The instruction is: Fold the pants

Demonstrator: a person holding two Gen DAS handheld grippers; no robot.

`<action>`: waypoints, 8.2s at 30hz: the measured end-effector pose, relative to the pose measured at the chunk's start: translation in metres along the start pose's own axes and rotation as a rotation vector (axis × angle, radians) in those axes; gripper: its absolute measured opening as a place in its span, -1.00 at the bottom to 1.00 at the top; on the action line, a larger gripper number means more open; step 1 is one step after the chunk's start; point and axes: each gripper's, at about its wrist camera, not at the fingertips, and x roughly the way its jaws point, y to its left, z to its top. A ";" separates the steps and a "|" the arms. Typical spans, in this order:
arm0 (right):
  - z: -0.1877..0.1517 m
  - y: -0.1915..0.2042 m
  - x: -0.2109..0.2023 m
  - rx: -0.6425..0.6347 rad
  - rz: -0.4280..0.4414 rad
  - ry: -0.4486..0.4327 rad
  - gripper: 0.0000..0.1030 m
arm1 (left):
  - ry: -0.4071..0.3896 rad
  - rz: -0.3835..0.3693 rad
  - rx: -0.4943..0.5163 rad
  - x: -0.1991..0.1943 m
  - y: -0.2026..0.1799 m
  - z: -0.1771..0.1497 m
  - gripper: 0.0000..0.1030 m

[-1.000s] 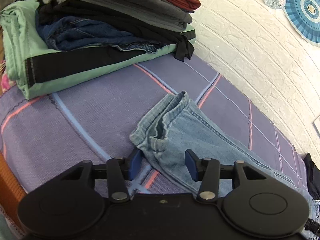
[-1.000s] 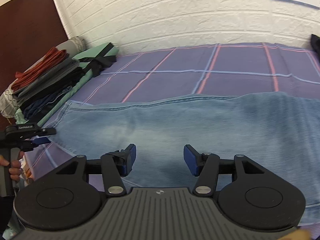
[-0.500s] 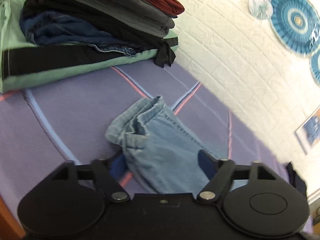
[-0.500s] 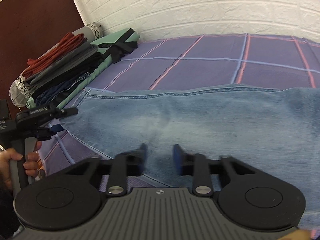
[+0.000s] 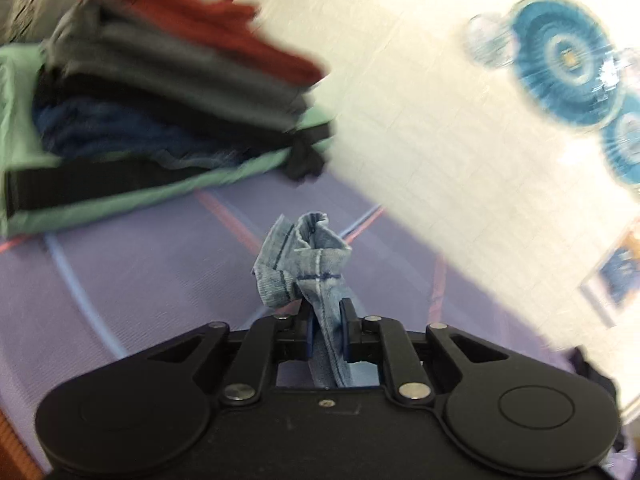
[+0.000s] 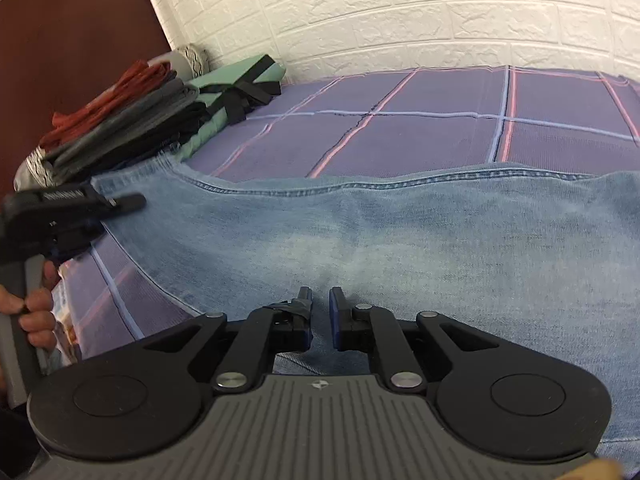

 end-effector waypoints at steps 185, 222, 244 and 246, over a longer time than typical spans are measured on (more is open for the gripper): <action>-0.002 -0.050 -0.107 -0.042 -0.340 -0.277 -0.19 | 0.471 -0.241 0.369 0.095 -0.145 -0.071 1.00; 0.026 -0.117 -0.044 0.133 -0.205 -0.369 -0.31 | 0.430 -0.278 0.516 0.069 -0.159 -0.083 1.00; -0.036 -0.116 -0.095 0.295 -0.185 -0.286 0.95 | 0.608 -0.189 0.270 0.100 -0.117 -0.061 1.00; -0.037 -0.118 -0.093 0.303 -0.174 -0.278 0.95 | 0.609 -0.188 0.276 0.108 -0.119 -0.064 1.00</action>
